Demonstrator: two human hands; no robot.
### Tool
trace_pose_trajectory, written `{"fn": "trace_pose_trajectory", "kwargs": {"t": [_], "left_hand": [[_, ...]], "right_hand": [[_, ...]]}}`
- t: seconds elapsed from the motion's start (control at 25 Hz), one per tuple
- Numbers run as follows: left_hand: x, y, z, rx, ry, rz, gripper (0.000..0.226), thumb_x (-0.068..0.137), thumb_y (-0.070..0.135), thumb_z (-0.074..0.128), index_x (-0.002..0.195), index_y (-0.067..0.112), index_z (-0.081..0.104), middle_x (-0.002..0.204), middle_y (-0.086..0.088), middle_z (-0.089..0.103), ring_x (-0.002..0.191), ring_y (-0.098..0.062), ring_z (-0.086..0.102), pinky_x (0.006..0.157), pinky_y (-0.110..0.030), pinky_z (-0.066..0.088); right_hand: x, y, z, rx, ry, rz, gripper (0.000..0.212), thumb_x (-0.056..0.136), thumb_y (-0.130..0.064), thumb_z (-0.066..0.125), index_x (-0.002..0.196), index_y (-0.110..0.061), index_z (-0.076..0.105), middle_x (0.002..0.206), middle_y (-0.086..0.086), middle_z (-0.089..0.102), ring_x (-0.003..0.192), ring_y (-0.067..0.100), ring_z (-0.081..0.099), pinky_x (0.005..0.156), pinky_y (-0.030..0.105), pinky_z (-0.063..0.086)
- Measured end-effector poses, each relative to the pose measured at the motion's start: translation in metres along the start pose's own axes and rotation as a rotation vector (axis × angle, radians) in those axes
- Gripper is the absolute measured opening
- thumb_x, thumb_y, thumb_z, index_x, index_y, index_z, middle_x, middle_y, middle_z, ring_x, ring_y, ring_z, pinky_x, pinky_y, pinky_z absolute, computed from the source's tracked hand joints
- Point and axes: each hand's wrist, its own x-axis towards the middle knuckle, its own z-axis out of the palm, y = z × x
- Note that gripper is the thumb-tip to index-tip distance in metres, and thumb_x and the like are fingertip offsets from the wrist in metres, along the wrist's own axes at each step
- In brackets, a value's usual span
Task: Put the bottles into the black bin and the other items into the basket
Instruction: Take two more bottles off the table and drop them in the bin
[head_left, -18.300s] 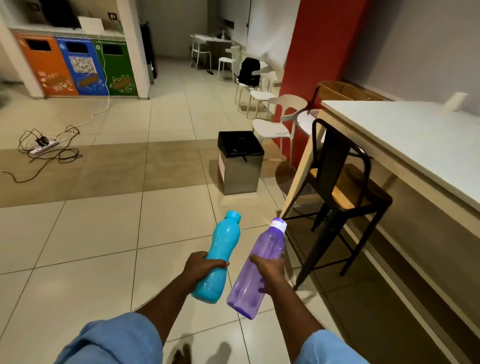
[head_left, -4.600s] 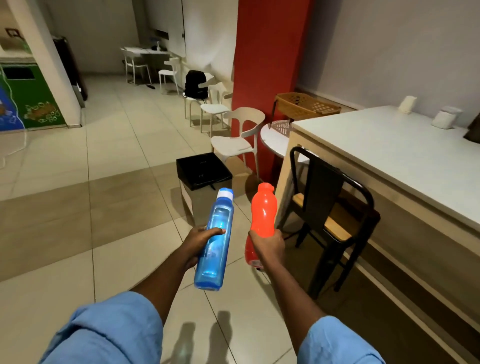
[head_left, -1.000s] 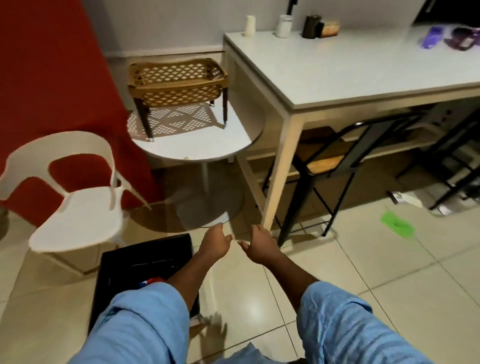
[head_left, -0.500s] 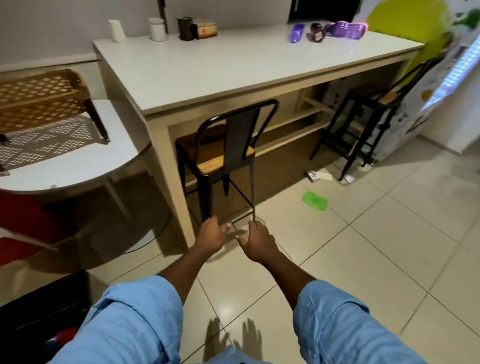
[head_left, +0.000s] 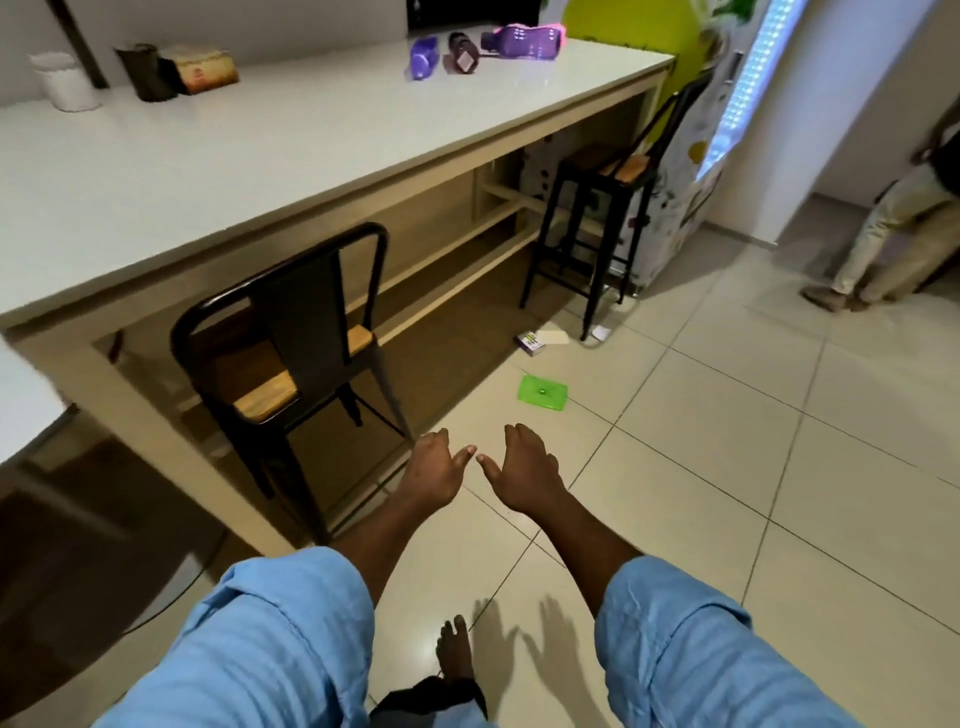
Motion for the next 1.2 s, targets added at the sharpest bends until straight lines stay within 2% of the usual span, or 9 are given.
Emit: {"fn": "trace_pose_trajectory", "kwargs": {"t": [0.24, 0.36, 0.6, 0.96, 1.2], "left_hand": [[0.114, 0.068, 0.024, 0.016, -0.048, 0.095, 0.056, 0.099, 0.043, 0.044, 0.13, -0.003, 0.047, 0.133, -0.022, 0.051, 0.129, -0.033, 0.042, 0.105, -0.037, 0.032], [0.171, 0.106, 0.034, 0.063, -0.07, 0.17, 0.055, 0.099, 0.042, 0.044, 0.128, -0.004, 0.048, 0.132, -0.023, 0.053, 0.128, -0.033, 0.043, 0.105, -0.037, 0.032], [0.259, 0.171, 0.058, 0.063, -0.129, 0.201, 0.052, 0.099, 0.041, 0.044, 0.125, -0.004, 0.049, 0.129, -0.022, 0.054, 0.124, -0.033, 0.045, 0.103, -0.037, 0.034], [0.401, 0.295, 0.108, 0.004, -0.022, 0.122, 0.051, 0.099, 0.041, 0.046, 0.13, 0.001, 0.049, 0.131, -0.018, 0.053, 0.128, -0.03, 0.042, 0.106, -0.035, 0.032], [0.473, 0.364, 0.124, -0.036, 0.066, 0.081, 0.045, 0.098, 0.037, 0.048, 0.125, 0.001, 0.054, 0.128, -0.017, 0.055, 0.125, -0.03, 0.045, 0.105, -0.034, 0.033]], "right_hand": [[0.085, 0.05, -0.04, 0.016, 0.005, 0.137, 0.069, 0.095, -0.053, 0.044, 0.147, -0.01, 0.026, 0.158, 0.01, 0.021, 0.147, 0.025, 0.017, 0.113, 0.052, 0.025], [0.131, 0.074, -0.065, 0.017, 0.038, 0.186, 0.068, 0.095, -0.053, 0.044, 0.146, -0.01, 0.028, 0.156, 0.009, 0.025, 0.145, 0.025, 0.021, 0.111, 0.051, 0.029], [0.212, 0.128, -0.105, 0.026, 0.077, 0.225, 0.066, 0.095, -0.052, 0.046, 0.143, -0.01, 0.031, 0.152, 0.007, 0.03, 0.141, 0.026, 0.027, 0.106, 0.049, 0.033], [0.376, 0.24, -0.197, -0.016, 0.051, 0.101, 0.063, 0.093, -0.051, 0.049, 0.141, -0.013, 0.033, 0.15, 0.005, 0.031, 0.139, 0.025, 0.028, 0.104, 0.047, 0.034], [0.47, 0.283, -0.259, -0.064, 0.032, -0.025, 0.057, 0.092, -0.047, 0.052, 0.136, -0.012, 0.037, 0.145, 0.006, 0.035, 0.137, 0.026, 0.032, 0.102, 0.05, 0.037]]}}
